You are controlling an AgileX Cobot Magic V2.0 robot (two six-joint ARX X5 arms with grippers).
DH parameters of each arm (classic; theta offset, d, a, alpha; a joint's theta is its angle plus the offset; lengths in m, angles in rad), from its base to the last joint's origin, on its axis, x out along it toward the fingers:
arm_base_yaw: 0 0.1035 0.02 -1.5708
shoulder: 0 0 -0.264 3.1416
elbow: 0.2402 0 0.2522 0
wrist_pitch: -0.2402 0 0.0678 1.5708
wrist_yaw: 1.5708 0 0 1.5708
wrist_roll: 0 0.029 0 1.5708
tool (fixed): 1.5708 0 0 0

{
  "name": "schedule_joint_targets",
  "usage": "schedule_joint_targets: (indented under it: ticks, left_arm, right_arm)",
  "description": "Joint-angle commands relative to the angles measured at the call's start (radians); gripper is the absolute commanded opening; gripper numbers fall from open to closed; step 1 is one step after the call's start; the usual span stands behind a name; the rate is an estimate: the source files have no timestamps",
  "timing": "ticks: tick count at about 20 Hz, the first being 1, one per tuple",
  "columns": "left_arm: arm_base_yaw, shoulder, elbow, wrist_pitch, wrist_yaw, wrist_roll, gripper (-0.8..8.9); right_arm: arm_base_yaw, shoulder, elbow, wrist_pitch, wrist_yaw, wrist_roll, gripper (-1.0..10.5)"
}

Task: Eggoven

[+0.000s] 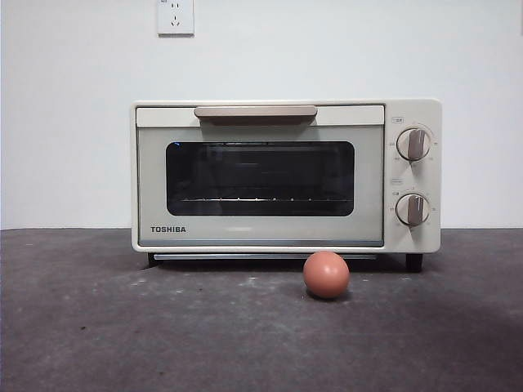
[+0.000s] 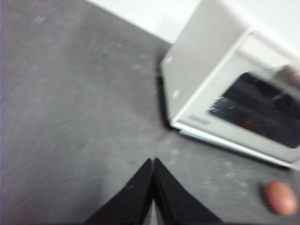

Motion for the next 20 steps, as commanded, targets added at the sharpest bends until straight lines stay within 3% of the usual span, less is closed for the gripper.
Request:
schedule_joint_targets:
  ticks: [1, 5, 9, 16, 20]
  left_arm:
    - [0.001, 0.040, 0.073, -0.014, 0.056, -0.006, 0.06]
    - [0.001, 0.129, 0.175, -0.071, 0.151, 0.010, 0.06]
    - [0.000, 0.233, 0.289, -0.164, 0.243, 0.075, 0.06]
    - [-0.007, 0.397, 0.470, -0.346, 0.405, 0.200, 0.06]
    - [-0.039, 0.448, 0.538, -0.448, 0.410, 0.266, 0.06]
  right_arm:
    - [0.000, 0.014, 0.098, -0.045, -0.002, 0.017, 0.0]
    - [0.002, 0.076, 0.236, -0.175, -0.014, -0.006, 0.0]
    - [0.002, 0.167, 0.360, -0.299, -0.124, -0.056, 0.0]
    - [0.015, 0.353, 0.572, -0.603, -0.319, -0.217, 0.0]
    - [0.044, 0.435, 0.665, -0.781, -0.339, -0.306, 0.0]
